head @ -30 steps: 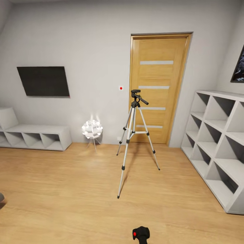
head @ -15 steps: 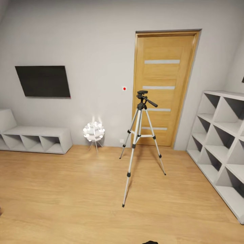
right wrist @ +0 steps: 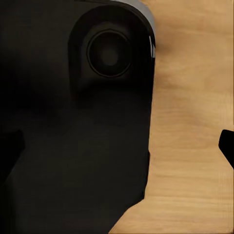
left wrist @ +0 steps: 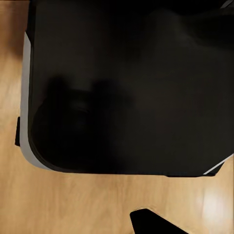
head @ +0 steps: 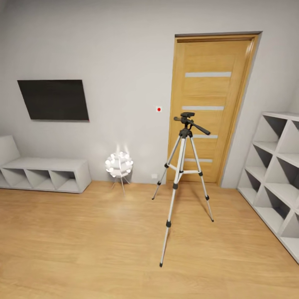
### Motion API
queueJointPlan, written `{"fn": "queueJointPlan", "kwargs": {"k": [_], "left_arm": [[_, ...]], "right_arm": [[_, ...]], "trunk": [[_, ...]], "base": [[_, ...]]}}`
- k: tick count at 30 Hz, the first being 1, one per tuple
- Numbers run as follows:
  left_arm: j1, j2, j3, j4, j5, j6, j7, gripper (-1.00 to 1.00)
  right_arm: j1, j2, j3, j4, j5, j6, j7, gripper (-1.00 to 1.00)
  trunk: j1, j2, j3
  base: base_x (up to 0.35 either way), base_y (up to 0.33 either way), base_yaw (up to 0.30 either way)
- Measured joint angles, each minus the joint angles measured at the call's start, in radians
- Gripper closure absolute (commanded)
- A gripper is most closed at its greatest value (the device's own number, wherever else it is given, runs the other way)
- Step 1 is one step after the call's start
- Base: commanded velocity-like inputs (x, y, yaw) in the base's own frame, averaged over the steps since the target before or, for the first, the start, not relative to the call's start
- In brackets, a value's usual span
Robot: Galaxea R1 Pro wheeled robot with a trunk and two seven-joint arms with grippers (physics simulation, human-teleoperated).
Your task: Attach the digital camera to the camera tripod in the bedroom.
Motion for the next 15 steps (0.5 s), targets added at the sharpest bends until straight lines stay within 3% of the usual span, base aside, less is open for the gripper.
{"fn": "queueJointPlan", "kwargs": {"k": [15], "left_arm": [[0.000, 0.000, 0.000, 0.000, 0.000, 0.000, 0.000, -1.00]], "right_arm": [[0.000, 0.002, 0.000, 0.000, 0.000, 0.000, 0.000, -1.00]], "trunk": [[0.000, 0.000, 0.000]], "base": [[0.138, 0.120, -0.003]]}}
